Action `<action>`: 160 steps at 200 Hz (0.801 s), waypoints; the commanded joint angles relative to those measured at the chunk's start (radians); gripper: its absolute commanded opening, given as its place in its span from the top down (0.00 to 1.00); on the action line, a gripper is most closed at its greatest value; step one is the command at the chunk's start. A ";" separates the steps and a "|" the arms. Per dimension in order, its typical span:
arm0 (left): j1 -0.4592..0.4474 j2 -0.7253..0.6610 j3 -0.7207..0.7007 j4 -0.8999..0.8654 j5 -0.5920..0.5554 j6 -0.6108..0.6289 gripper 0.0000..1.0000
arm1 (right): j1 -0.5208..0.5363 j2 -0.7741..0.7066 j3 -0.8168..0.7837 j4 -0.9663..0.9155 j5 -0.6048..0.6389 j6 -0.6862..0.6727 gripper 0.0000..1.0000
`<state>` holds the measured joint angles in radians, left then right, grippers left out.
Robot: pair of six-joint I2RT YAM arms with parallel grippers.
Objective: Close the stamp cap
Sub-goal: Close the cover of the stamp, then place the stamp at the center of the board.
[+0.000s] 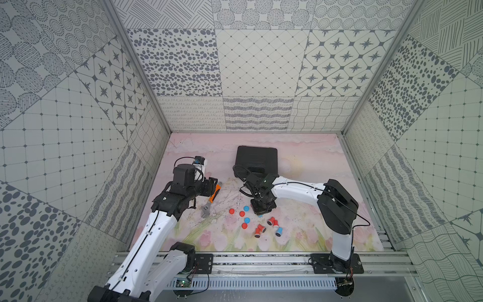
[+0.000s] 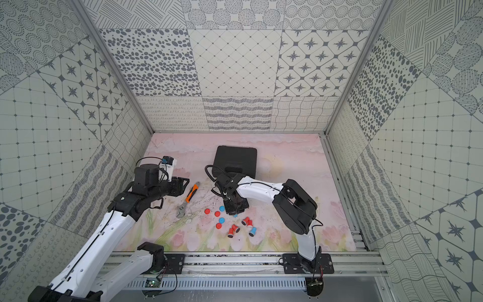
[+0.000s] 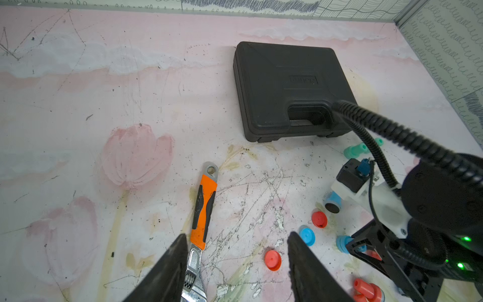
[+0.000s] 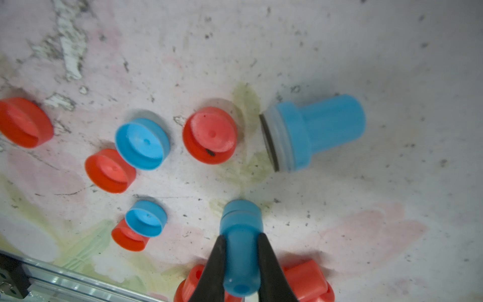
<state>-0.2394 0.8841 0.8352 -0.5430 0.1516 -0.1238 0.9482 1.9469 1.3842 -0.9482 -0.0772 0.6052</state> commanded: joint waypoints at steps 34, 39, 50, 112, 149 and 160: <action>0.005 0.006 0.012 0.002 0.018 0.016 0.38 | 0.033 0.143 0.028 -0.083 0.103 -0.028 1.00; 0.006 0.005 0.012 0.002 0.017 0.017 0.38 | 0.036 0.151 0.029 -0.085 0.110 -0.027 1.00; 0.007 0.006 0.012 0.002 0.017 0.016 0.38 | 0.045 0.167 0.027 -0.083 0.127 -0.023 1.00; 0.007 0.004 0.011 -0.002 0.019 0.016 0.38 | 0.079 0.195 -0.046 0.012 0.097 0.018 1.00; 0.007 0.006 0.013 -0.001 0.021 0.015 0.38 | 0.040 0.082 -0.035 -0.010 0.064 0.011 1.00; 0.007 0.005 0.012 -0.002 0.020 0.015 0.38 | 0.018 0.033 -0.026 -0.025 0.053 0.005 1.00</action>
<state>-0.2348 0.8886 0.8356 -0.5434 0.1520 -0.1226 1.0008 1.9675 1.4132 -0.9752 0.0166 0.6060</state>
